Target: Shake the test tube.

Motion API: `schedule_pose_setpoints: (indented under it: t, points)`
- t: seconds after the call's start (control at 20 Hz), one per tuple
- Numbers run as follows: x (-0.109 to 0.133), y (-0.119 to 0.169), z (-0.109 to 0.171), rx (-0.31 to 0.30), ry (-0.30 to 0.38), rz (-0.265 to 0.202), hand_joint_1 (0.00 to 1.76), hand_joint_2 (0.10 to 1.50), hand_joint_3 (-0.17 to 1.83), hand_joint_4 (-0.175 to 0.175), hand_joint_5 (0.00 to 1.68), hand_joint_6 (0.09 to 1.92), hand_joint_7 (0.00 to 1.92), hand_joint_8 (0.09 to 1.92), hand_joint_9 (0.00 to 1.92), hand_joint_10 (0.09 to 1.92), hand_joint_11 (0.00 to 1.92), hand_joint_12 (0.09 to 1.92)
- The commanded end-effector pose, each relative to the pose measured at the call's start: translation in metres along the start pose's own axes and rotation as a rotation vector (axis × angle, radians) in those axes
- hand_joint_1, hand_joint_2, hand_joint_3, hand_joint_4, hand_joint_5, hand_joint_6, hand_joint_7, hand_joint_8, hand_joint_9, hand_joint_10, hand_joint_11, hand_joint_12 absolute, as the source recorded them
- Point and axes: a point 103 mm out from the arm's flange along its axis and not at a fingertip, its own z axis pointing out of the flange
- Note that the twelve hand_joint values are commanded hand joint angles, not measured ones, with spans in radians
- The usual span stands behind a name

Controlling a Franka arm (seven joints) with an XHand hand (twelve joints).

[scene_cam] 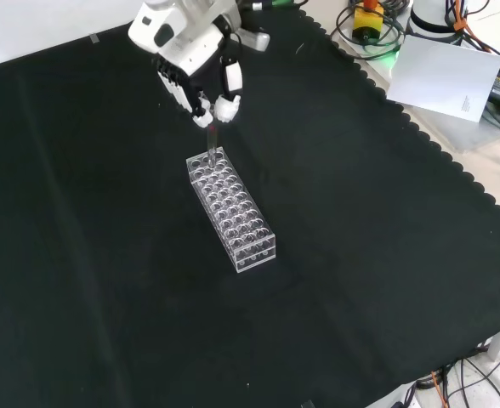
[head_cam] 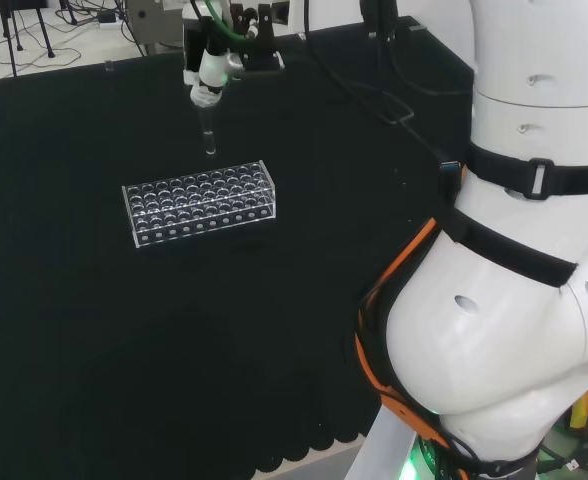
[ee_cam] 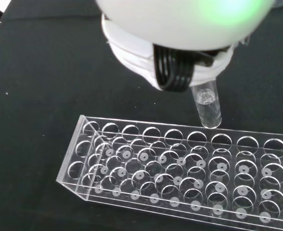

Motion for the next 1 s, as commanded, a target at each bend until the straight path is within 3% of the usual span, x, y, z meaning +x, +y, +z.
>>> schedule_pose_setpoints:
  t: [0.05,0.25,0.45,0.7,1.0]
  points:
    - [-0.001,-0.016,-0.009,-0.013,0.028,0.000,1.44,0.57,0.68,-0.175,1.44,0.11,1.47,0.60,1.51,0.22,1.44,1.03]
    - [-0.002,-0.017,-0.009,-0.017,0.033,0.001,1.35,0.56,0.73,-0.175,1.45,0.10,1.48,0.57,1.67,0.28,1.45,1.03]
    - [0.000,-0.017,-0.011,-0.025,0.041,-0.007,1.37,0.56,0.72,-0.175,1.45,0.10,1.48,0.58,1.63,0.27,1.45,1.03]
    - [0.029,-0.010,-0.017,-0.026,0.043,-0.045,1.38,0.56,0.72,-0.175,1.45,0.10,1.48,0.58,1.62,0.27,1.45,1.03]
    - [0.069,0.002,-0.022,-0.037,0.059,-0.135,1.43,0.57,0.69,-0.175,1.44,0.10,1.47,0.60,1.53,0.23,1.44,1.03]
